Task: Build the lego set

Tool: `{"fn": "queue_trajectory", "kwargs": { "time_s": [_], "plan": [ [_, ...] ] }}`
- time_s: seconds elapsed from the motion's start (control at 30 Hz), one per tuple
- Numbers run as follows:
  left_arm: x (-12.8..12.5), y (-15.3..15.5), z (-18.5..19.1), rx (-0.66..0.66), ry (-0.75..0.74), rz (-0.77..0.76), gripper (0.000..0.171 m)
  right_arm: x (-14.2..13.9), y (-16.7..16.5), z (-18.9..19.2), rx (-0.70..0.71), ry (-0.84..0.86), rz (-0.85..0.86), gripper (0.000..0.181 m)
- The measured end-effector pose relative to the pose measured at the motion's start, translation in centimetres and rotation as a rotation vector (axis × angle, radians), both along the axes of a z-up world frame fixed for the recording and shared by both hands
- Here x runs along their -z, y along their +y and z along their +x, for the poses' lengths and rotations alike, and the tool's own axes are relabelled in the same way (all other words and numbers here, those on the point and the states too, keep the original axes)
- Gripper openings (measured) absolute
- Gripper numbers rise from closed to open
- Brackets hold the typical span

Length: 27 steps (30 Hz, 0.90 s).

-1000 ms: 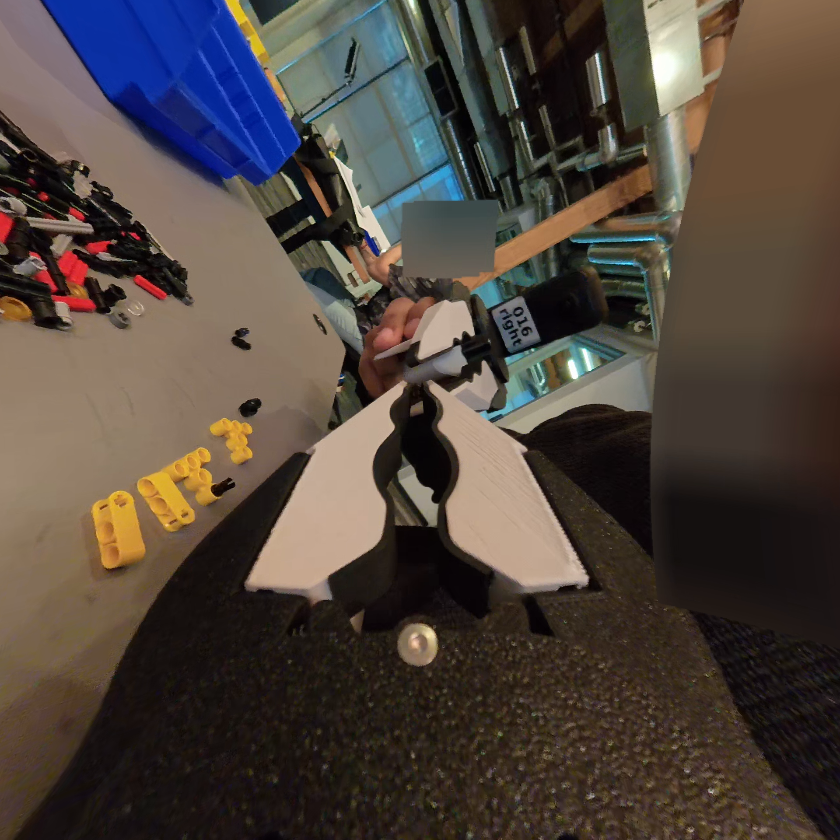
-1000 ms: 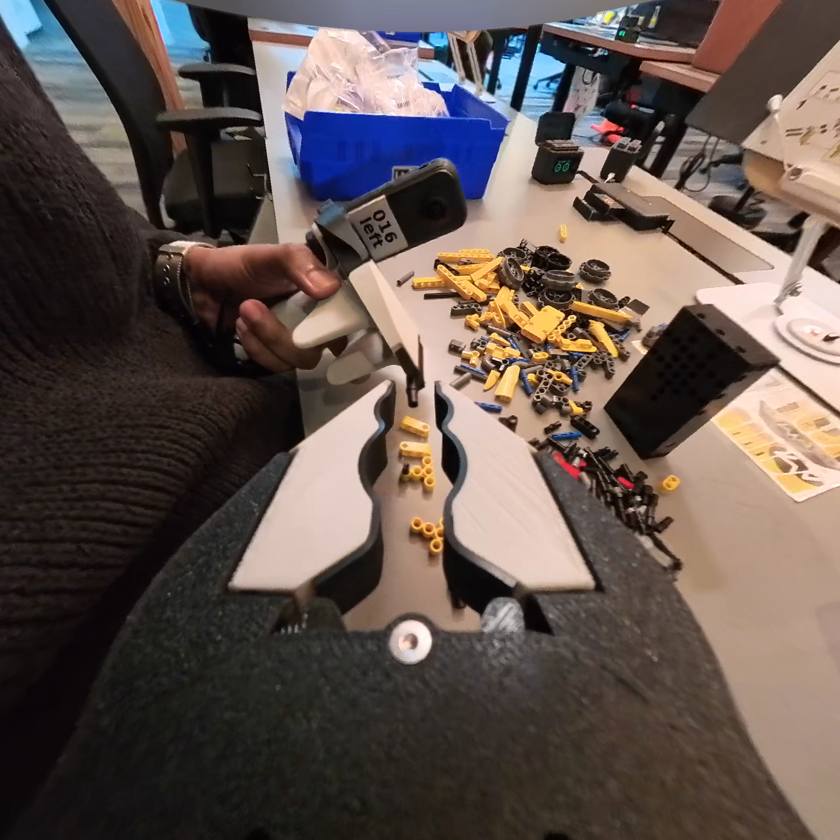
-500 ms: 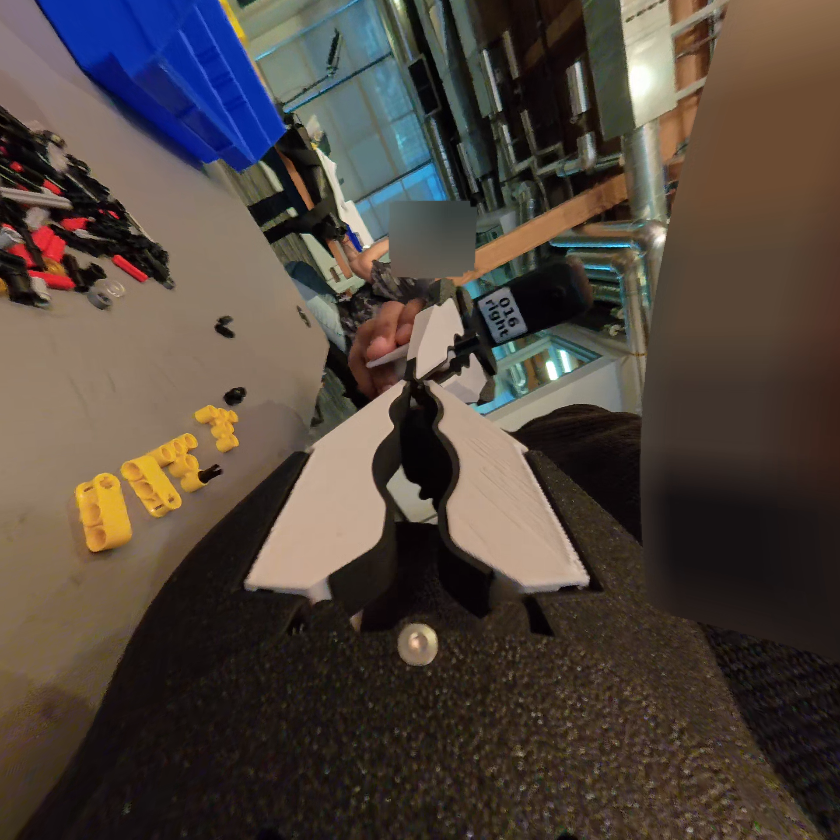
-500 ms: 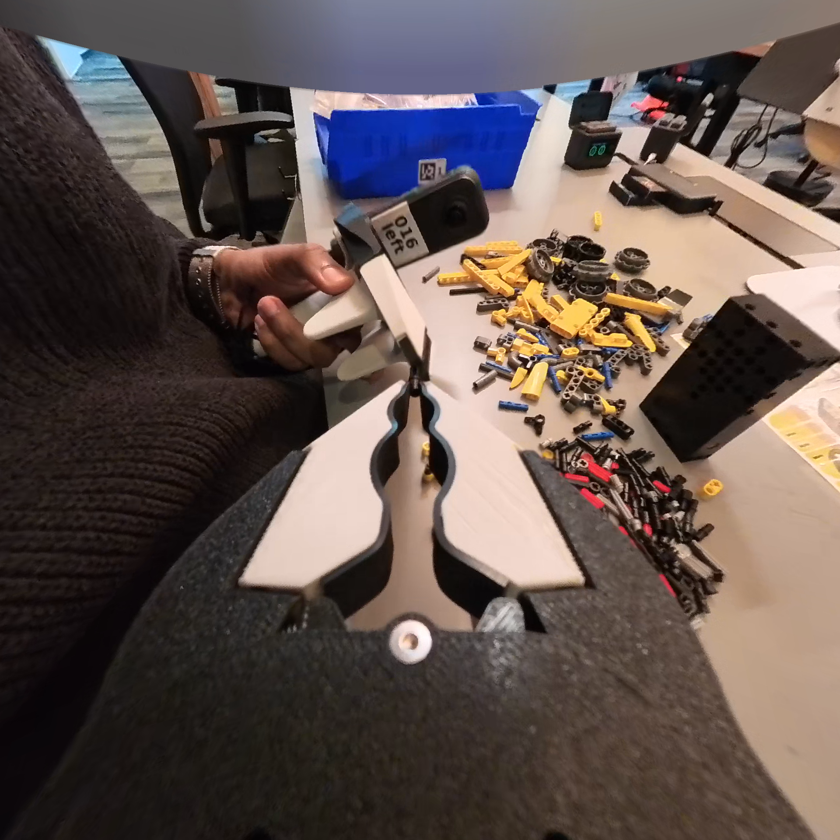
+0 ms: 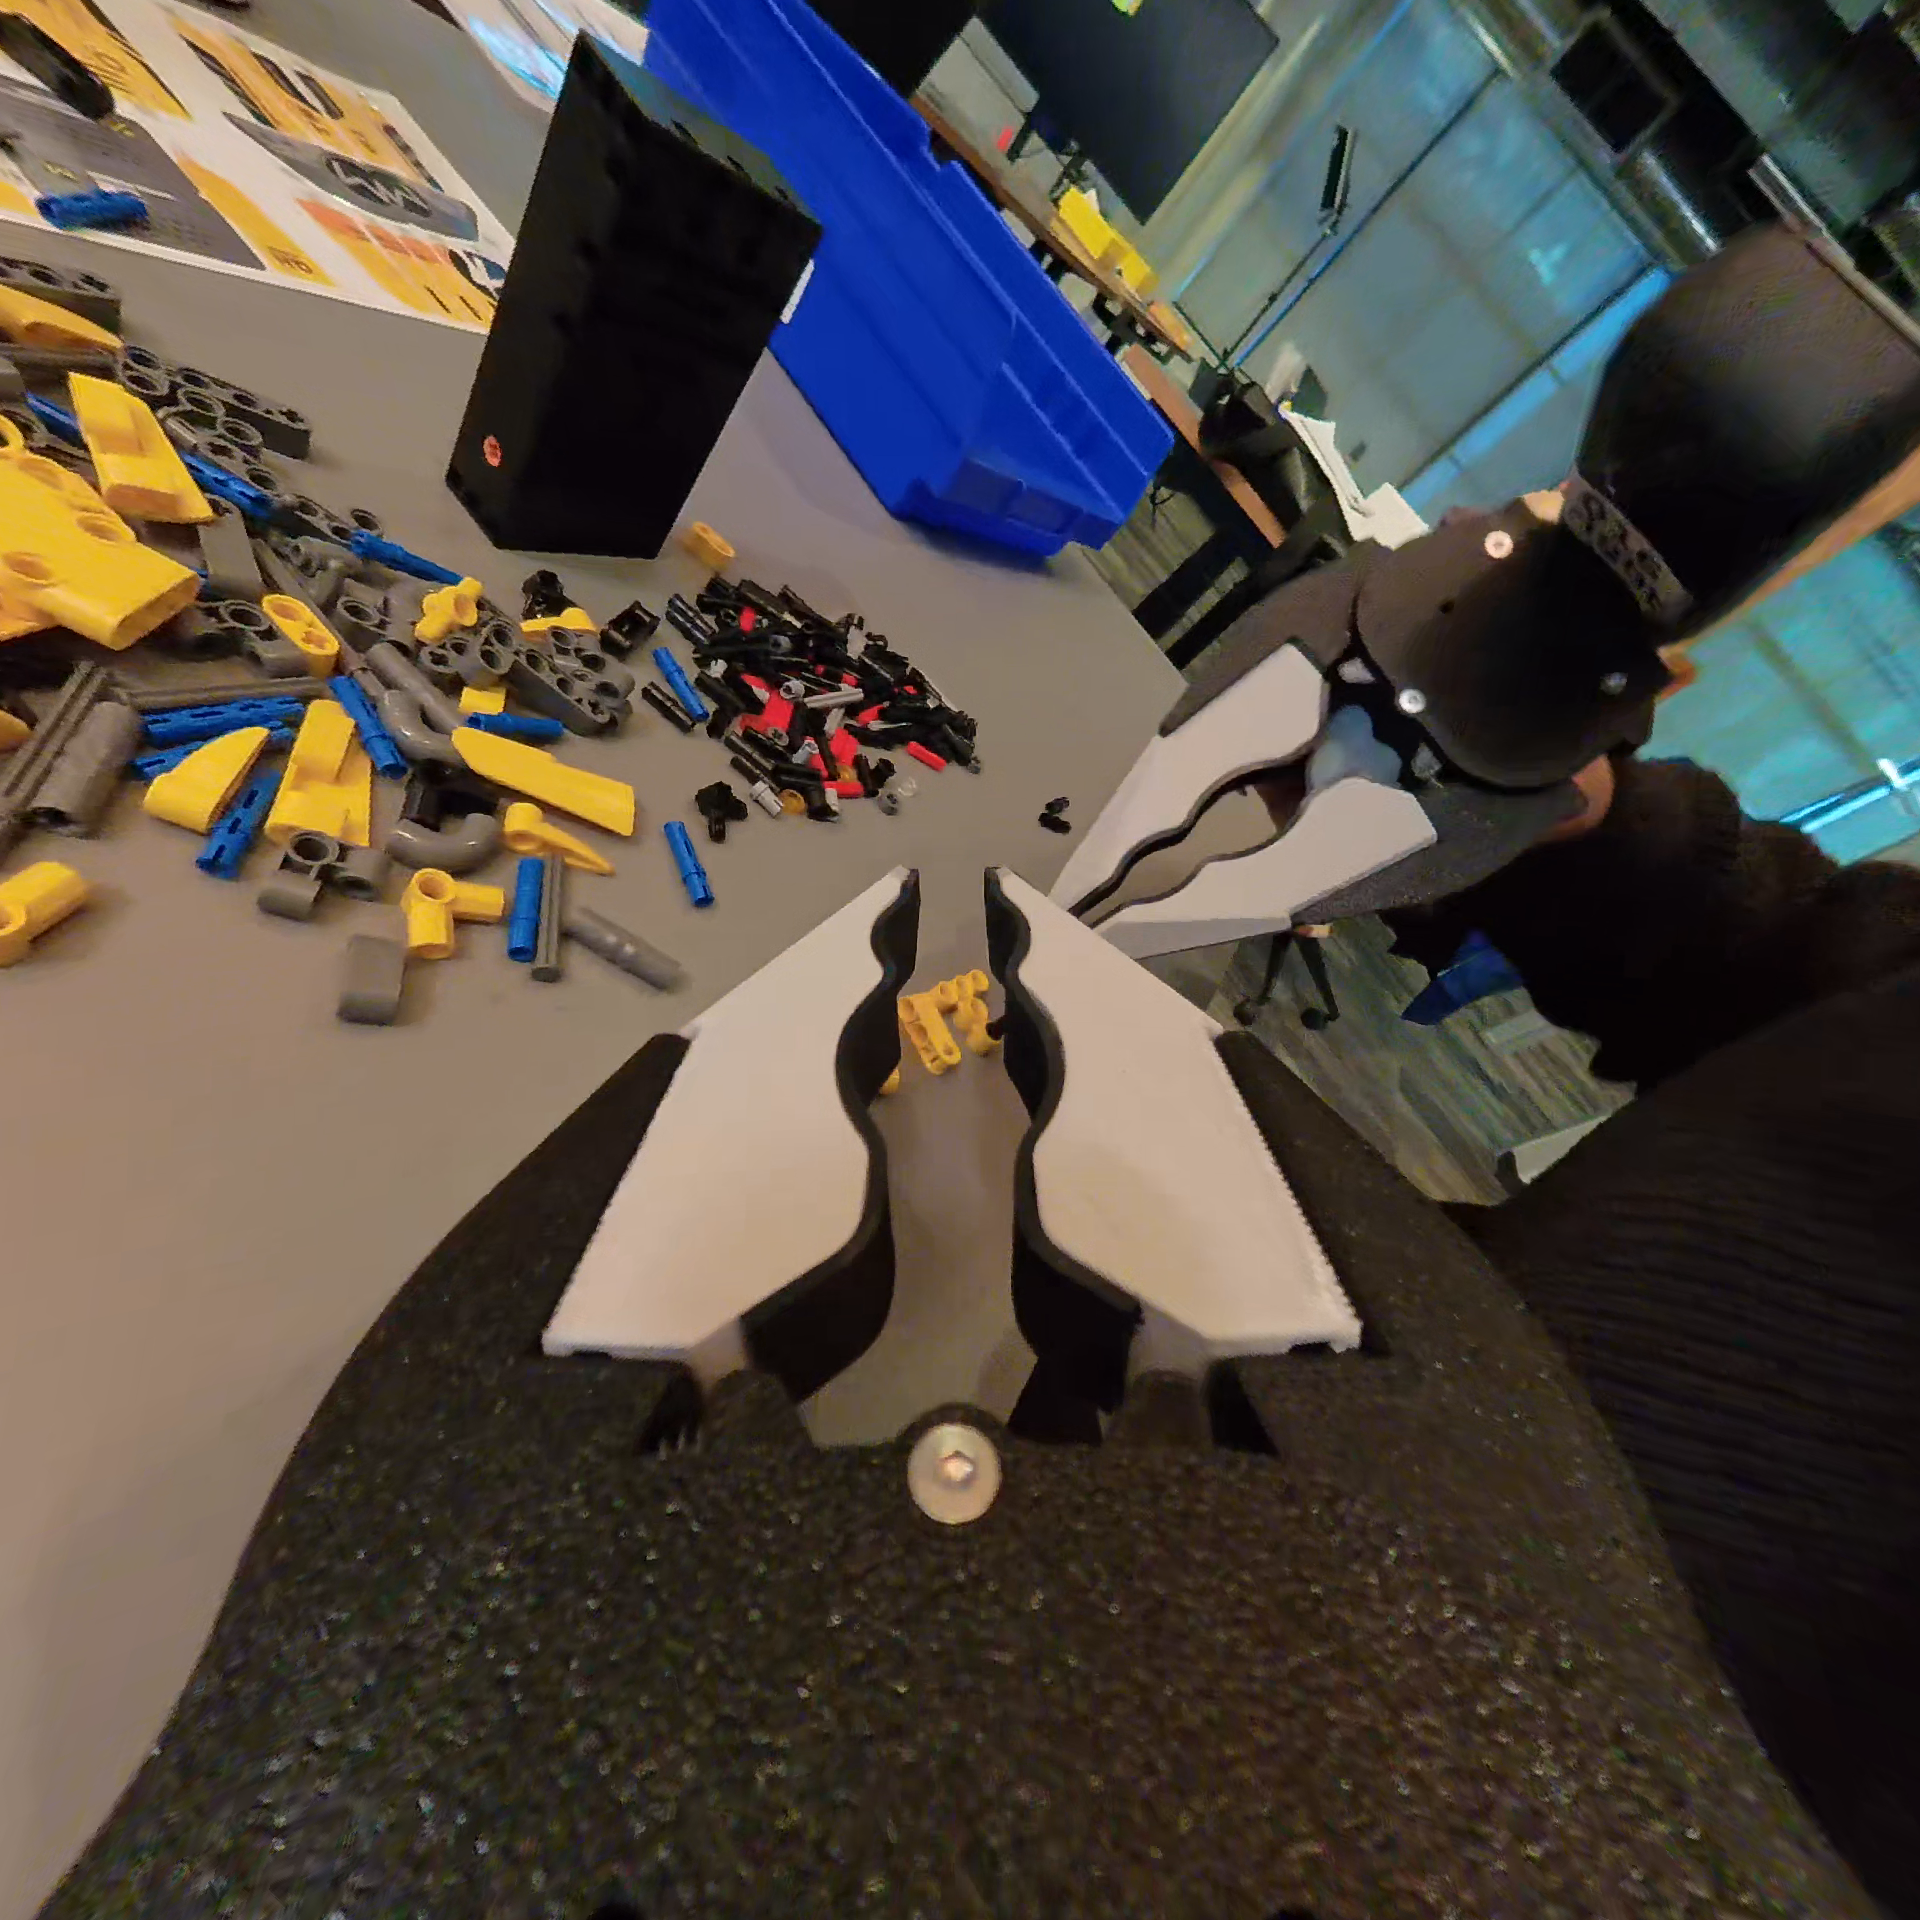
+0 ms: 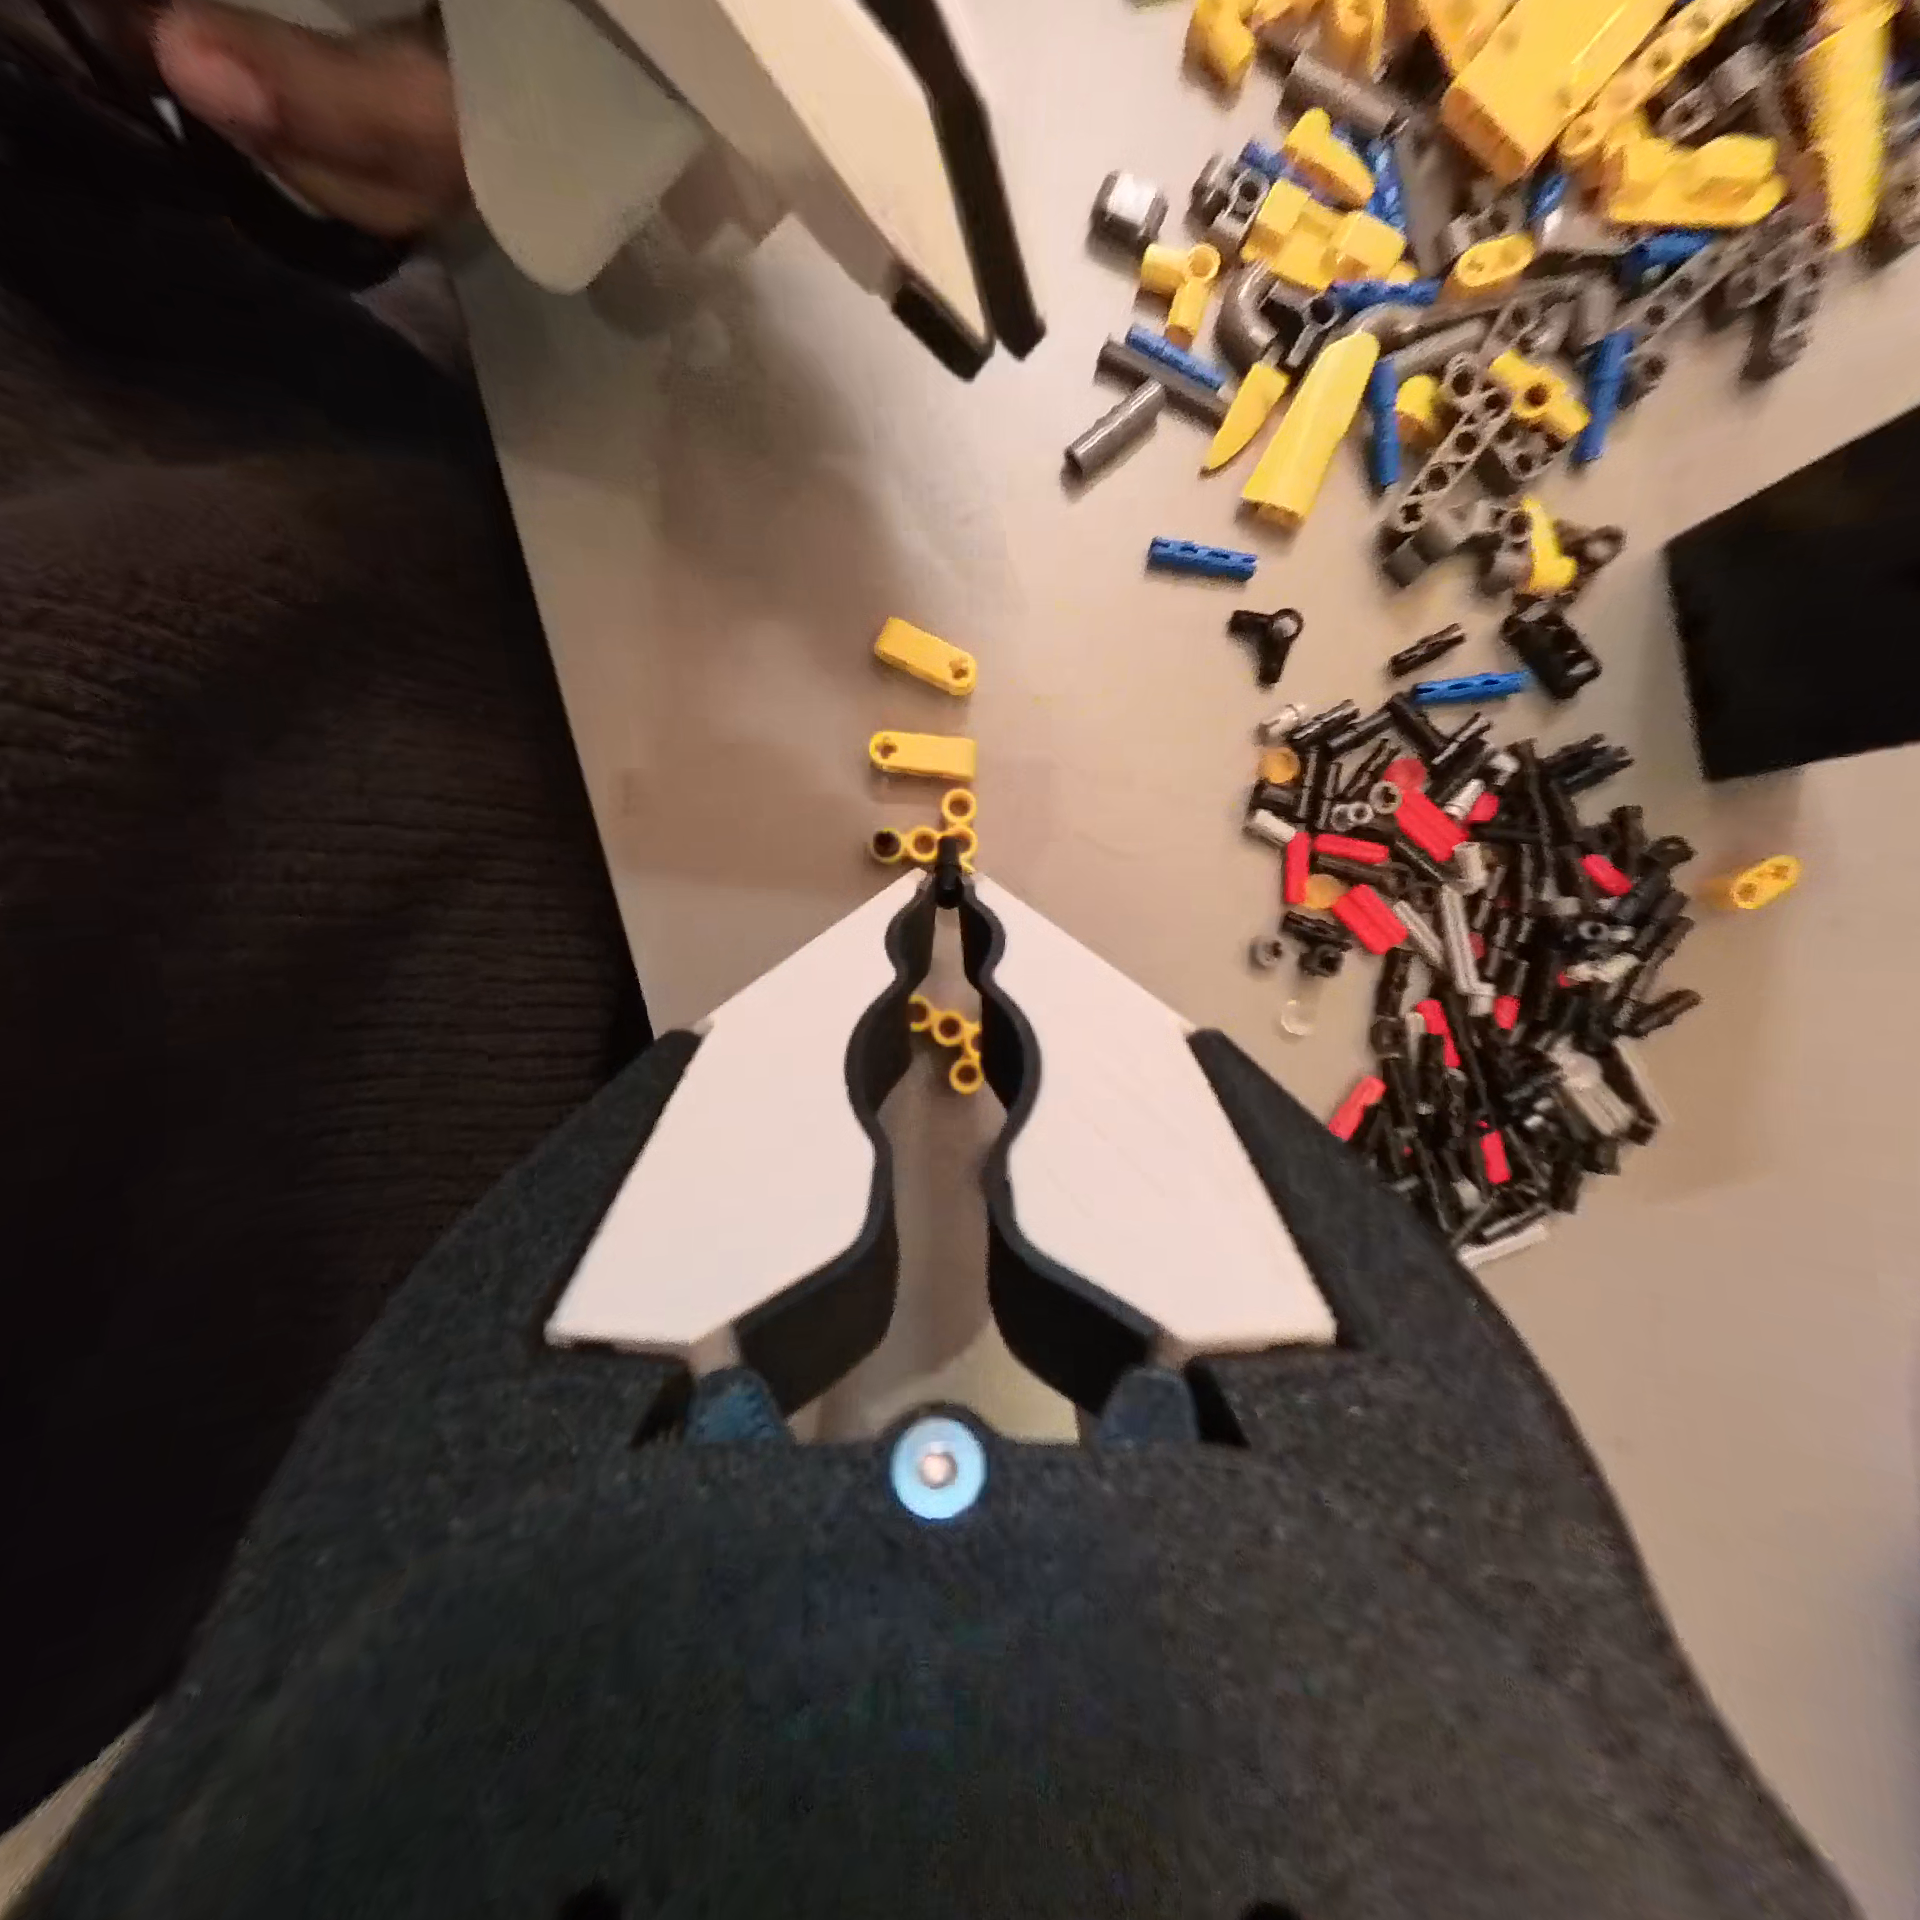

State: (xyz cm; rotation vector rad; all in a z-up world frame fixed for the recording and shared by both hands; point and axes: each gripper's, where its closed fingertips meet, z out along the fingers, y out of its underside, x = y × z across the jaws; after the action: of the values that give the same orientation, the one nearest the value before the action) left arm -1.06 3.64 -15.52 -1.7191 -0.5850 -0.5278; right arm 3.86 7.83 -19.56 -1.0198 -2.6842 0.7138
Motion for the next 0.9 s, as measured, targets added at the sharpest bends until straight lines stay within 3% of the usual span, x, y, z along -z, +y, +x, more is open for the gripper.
{"fn": "queue_trajectory", "kwargs": {
  "time_s": [0.3,0.9],
  "plan": [
    [-0.4,-1.3,-0.1,-0.01,0.039,0.066,0.011,0.9,0.0,0.4,-0.097,-0.288,0.208,0.004],
    [-1.0,-2.2,-0.4,0.004,-0.026,0.146,0.011,1.7,-0.1,0.1,-0.184,-0.411,0.361,0.004]
  ]
}}
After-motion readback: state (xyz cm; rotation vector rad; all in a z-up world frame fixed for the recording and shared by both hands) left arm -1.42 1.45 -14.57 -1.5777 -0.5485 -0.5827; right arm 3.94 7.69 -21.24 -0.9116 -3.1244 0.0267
